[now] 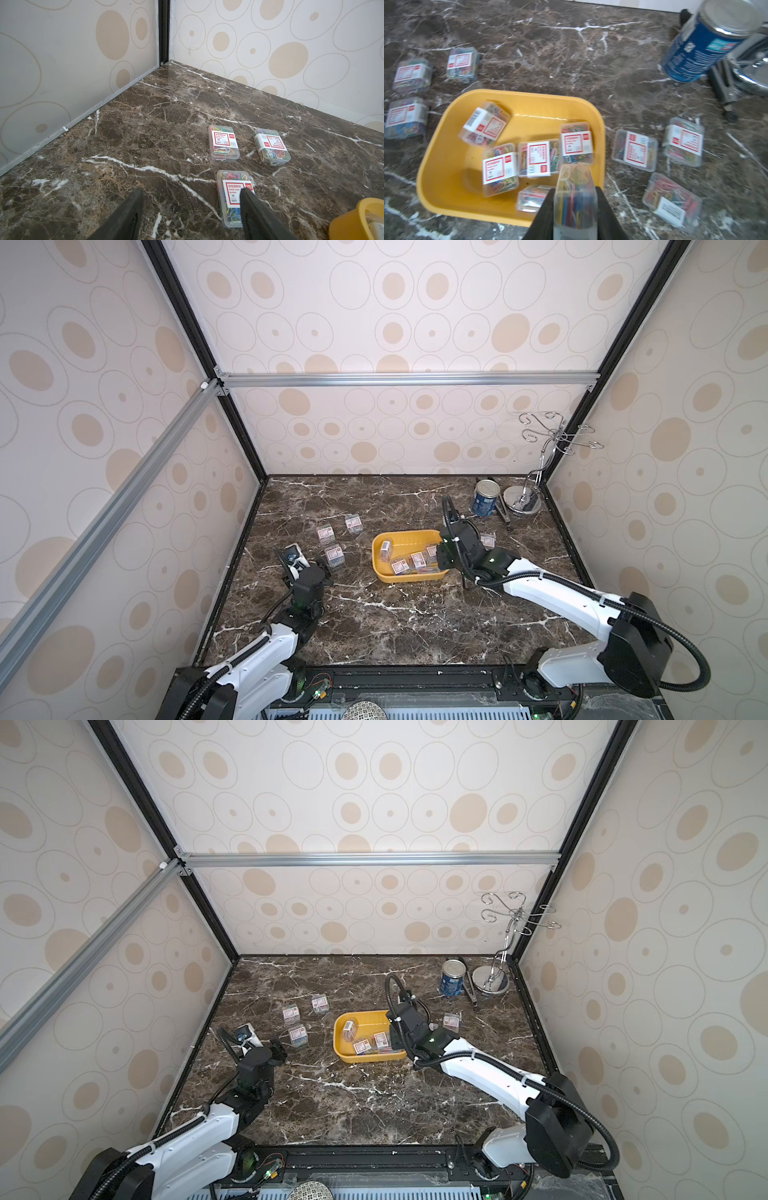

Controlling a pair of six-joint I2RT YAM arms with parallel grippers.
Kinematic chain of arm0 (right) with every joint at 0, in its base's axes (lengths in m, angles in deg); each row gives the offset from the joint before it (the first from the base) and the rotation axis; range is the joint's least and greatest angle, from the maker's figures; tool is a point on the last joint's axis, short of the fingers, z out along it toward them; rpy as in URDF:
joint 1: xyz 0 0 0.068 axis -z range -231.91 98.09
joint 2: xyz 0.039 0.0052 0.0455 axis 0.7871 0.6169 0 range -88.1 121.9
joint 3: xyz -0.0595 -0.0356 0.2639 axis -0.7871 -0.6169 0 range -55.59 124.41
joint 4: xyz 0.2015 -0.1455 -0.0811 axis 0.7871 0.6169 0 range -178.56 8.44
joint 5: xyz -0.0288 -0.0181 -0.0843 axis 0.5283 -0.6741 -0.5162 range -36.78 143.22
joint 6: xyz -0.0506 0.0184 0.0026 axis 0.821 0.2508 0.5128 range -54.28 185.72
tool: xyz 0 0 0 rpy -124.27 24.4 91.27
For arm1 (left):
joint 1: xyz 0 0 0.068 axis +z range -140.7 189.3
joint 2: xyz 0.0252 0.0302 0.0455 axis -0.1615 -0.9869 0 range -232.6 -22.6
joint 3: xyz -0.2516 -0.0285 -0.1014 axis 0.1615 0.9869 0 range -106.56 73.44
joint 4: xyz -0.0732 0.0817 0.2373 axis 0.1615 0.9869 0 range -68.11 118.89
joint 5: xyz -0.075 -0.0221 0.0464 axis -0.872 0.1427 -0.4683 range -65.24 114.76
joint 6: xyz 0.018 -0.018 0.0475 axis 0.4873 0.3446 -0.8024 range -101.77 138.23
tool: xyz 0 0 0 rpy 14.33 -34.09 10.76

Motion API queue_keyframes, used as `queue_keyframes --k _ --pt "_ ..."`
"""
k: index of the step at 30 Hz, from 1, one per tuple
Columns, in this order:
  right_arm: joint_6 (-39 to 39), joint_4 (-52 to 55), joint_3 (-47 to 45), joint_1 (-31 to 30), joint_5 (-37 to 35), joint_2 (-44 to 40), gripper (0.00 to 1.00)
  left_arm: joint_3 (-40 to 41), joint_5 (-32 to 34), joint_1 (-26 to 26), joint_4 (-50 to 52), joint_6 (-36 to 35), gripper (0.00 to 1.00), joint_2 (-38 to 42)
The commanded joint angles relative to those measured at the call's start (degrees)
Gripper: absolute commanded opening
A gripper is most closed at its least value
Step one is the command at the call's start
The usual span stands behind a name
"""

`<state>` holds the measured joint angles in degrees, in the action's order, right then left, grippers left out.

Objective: Take the paper clips out of the storage box
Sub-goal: Place the boxed paper clips at the center of the board.

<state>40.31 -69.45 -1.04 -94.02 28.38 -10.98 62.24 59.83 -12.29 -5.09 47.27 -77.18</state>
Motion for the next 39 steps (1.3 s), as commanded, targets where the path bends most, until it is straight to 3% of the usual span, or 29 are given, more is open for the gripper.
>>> queue_keyframes --k 1,5,12,19,24,29,33,39 --pt "-3.3 6.8 0.1 0.2 -9.9 -1.0 0.29 -1.5 1.0 0.4 0.0 1.3 0.73 0.5" --pt "-8.9 19.3 3.5 0.8 -18.4 1.9 0.27 -1.6 1.0 0.3 0.0 1.4 0.73 0.5" --pt "-16.0 29.7 4.4 1.1 -21.3 5.9 0.24 -1.5 1.1 0.3 0.1 1.4 0.73 0.6" --pt "-20.3 31.1 -0.1 1.5 -21.1 5.5 0.26 -1.5 0.9 0.3 0.1 1.4 0.73 0.8" --pt "-19.5 29.1 -1.8 1.7 -17.0 6.0 0.22 -1.5 0.9 0.3 0.3 1.4 0.73 0.8" --pt "-19.6 27.5 -2.5 -0.3 -13.7 11.0 0.19 -1.3 1.0 0.3 0.3 1.5 0.73 1.3" --pt "-22.8 29.9 -0.5 -3.0 -16.1 15.9 0.19 -1.0 1.0 0.4 0.3 1.6 0.73 1.7" --pt "-21.6 28.2 0.3 -3.5 -15.7 19.6 0.2 -0.9 1.0 0.3 0.3 1.6 0.73 1.8"
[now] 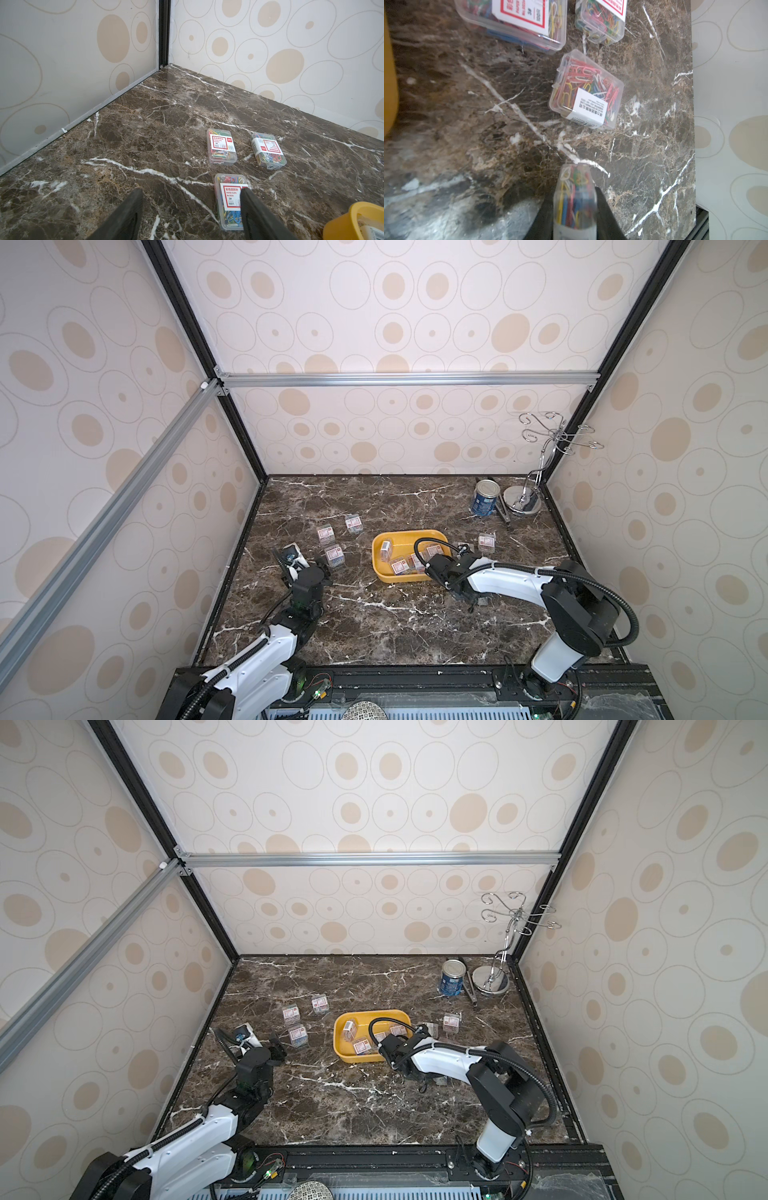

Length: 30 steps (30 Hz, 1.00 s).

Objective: Take the paper clips out of the storage box
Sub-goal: Place the boxed paper clips at the center of the board.

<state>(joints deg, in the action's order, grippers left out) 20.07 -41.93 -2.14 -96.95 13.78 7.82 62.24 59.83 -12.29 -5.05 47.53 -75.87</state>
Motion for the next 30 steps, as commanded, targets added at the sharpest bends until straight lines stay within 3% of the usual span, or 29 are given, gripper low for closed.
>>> queue_keyframes --k 1,6,14,18,26,30 --pt "-1.1 0.3 1.5 -0.7 -1.0 1.2 0.22 -0.9 1.1 0.3 0.2 1.4 0.73 0.5" --pt "0.3 -2.8 0.7 -1.4 1.1 2.7 0.29 -0.9 1.0 0.3 0.2 1.3 0.73 0.5" --pt "1.4 -4.0 0.9 -1.6 2.0 3.0 0.49 -0.9 1.0 0.4 0.2 1.4 0.73 0.5" --pt "2.1 -5.2 0.3 -1.7 3.5 1.3 0.49 -0.9 0.9 0.3 0.2 1.3 0.73 0.5" --pt "7.7 -15.3 -5.9 -1.6 13.8 -10.1 0.56 -1.0 0.6 0.3 0.1 1.2 0.73 0.2" --pt "8.9 -17.9 -8.8 -1.3 13.5 -17.2 0.59 -0.1 -4.1 0.3 -3.3 -1.9 0.78 0.4"
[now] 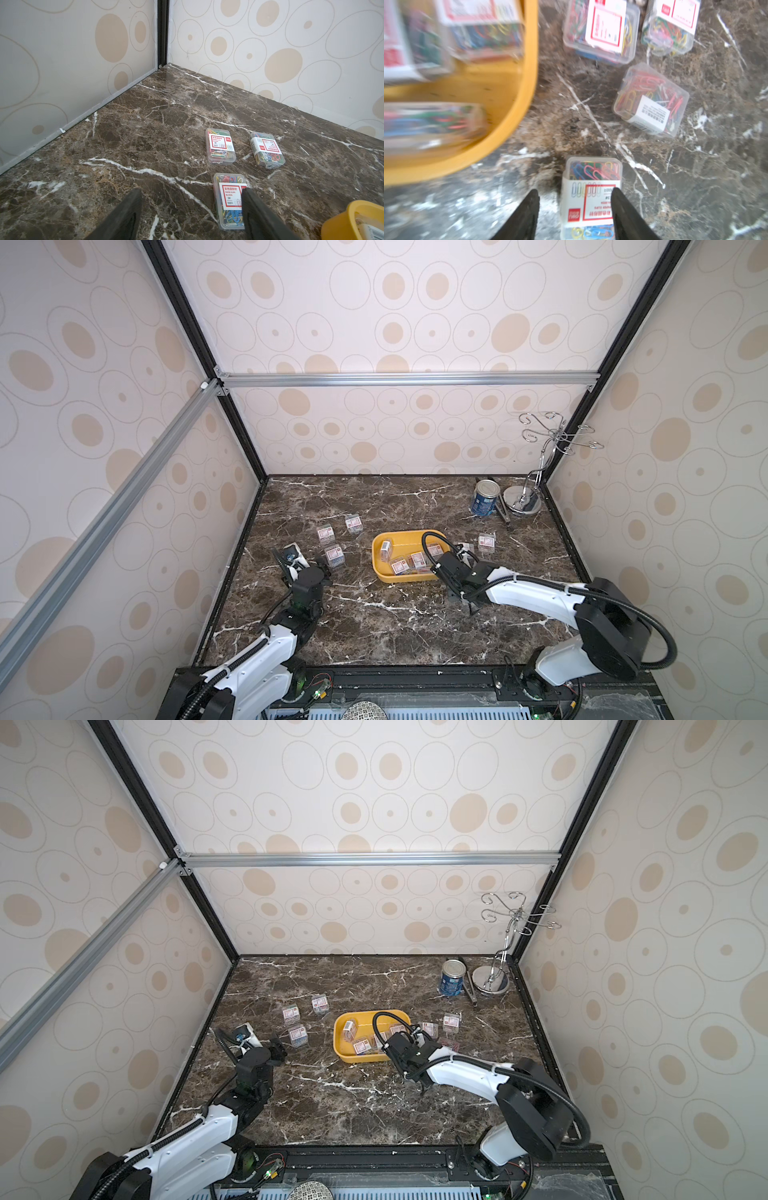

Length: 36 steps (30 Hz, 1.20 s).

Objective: Take the paper clips out of the storage box
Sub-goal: Place the boxed paper clips at the center of the board, then pick up the boxed paper clips from the storage box.

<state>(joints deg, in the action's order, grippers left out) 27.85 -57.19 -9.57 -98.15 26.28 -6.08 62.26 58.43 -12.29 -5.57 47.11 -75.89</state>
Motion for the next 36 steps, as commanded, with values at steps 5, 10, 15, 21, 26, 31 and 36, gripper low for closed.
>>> queue_keyframes --k 5,10,15,21,26,31,36 --pt "2.6 -2.6 -2.2 0.3 -0.8 -11.7 0.59 0.3 -5.2 0.3 -4.3 -3.0 0.9 0.1" --pt "6.7 -9.3 -3.0 0.4 1.9 -18.2 0.61 -0.2 -5.9 0.3 -4.6 -3.4 0.95 -0.8" --pt "8.8 -12.3 -1.4 0.4 2.8 -18.5 0.63 -0.9 -4.2 0.3 -3.3 -2.4 0.96 -1.5" --pt "13.6 -10.8 1.0 4.2 0.2 -19.7 0.64 -0.9 -4.3 0.3 -3.2 -2.3 0.96 -1.4" --pt "19.9 -21.7 -6.9 10.7 -1.6 -25.8 0.72 -0.9 -3.9 0.4 -3.2 -2.1 0.97 -1.6" --pt "21.0 -28.3 -11.3 15.1 -4.8 -26.6 0.74 -1.1 -3.9 0.4 -3.1 -2.1 0.97 -1.9" --pt "20.4 -29.2 -11.1 17.6 -8.2 -22.3 0.74 -1.5 -3.9 0.3 -2.9 -2.1 0.97 -2.5"
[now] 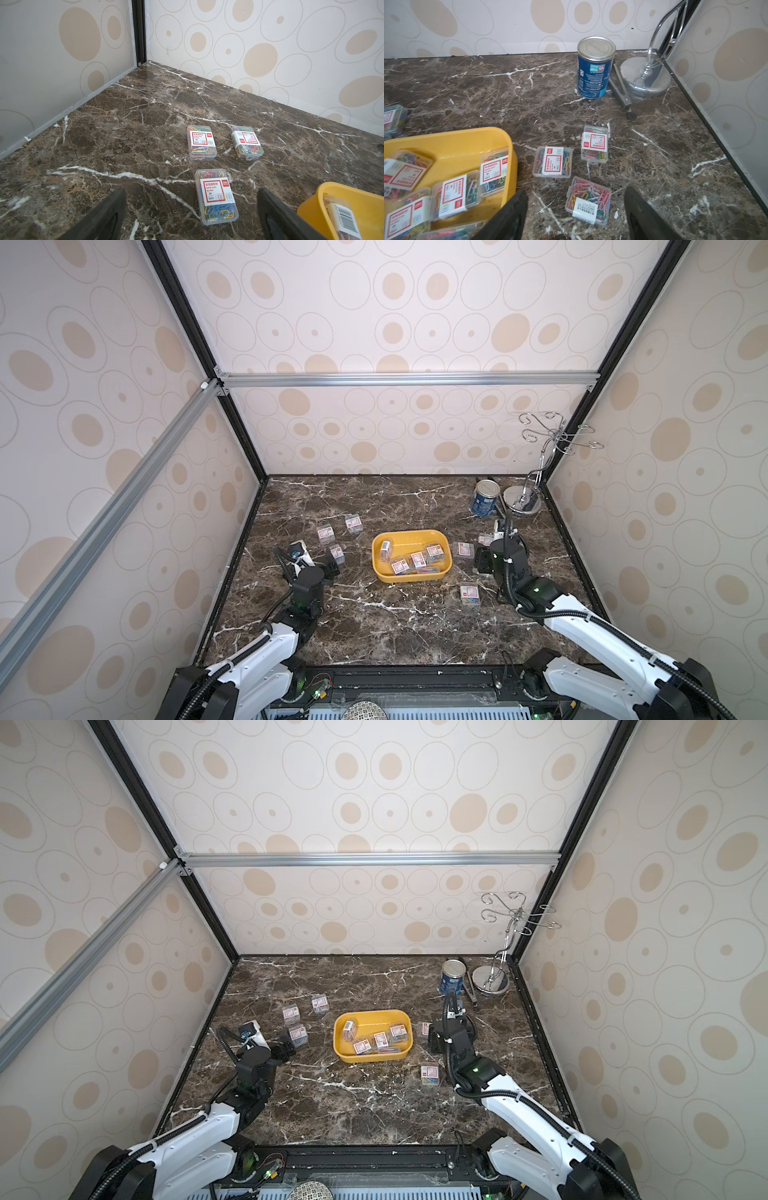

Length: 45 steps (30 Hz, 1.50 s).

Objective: Take the paper clips out of the storage box
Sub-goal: Pick up the boxed paper clips from the storage box.

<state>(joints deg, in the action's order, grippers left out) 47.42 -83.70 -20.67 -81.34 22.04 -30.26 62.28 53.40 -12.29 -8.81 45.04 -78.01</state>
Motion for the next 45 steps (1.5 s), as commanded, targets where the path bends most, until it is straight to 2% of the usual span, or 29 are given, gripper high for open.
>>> queue_keyframes --k 1,6,12,19,22,25,31,33,37,40,45 --pt "0.6 -2.5 0.3 1.2 -5.8 3.3 0.74 -1.5 1.2 0.3 0.5 0.0 0.97 -0.4" --pt "-0.7 -3.8 0.9 3.0 -7.2 10.4 0.74 -1.5 1.1 0.2 0.5 0.1 0.97 -0.4" --pt "-1.4 -5.2 2.1 4.0 -2.8 16.5 0.73 -1.7 0.8 0.2 0.4 -0.1 0.97 -0.6" --pt "-3.2 -6.2 0.6 4.0 -4.9 15.2 0.73 -2.6 0.8 0.2 1.6 0.3 0.99 -1.3" --pt "-3.4 -7.8 -1.1 4.0 -5.0 13.7 0.74 -5.7 0.5 0.3 9.7 5.5 0.99 -1.0" --pt "-3.7 -7.8 -1.3 4.0 -5.3 13.7 0.74 -6.8 -4.8 0.3 10.8 7.2 0.97 0.3" --pt "-4.2 -6.4 -0.2 4.0 -6.2 14.6 0.74 -12.3 -17.7 -0.3 12.5 7.8 0.86 3.3" --pt "-4.2 -6.5 -0.3 4.0 -6.2 14.5 0.74 -15.1 -19.8 -2.1 14.1 7.5 0.84 2.2" --pt "-4.2 -6.5 -0.5 3.9 -6.0 14.4 0.74 -19.8 -19.2 -6.6 18.6 6.5 0.83 -2.1" --pt "-4.2 -6.4 -0.1 4.0 -6.0 14.8 0.74 -24.0 -17.4 -10.0 22.1 5.7 0.81 -6.8" --pt "-4.1 -5.3 1.2 4.0 -5.9 16.3 0.74 -31.2 -18.3 -14.9 25.4 3.2 0.72 -16.1"
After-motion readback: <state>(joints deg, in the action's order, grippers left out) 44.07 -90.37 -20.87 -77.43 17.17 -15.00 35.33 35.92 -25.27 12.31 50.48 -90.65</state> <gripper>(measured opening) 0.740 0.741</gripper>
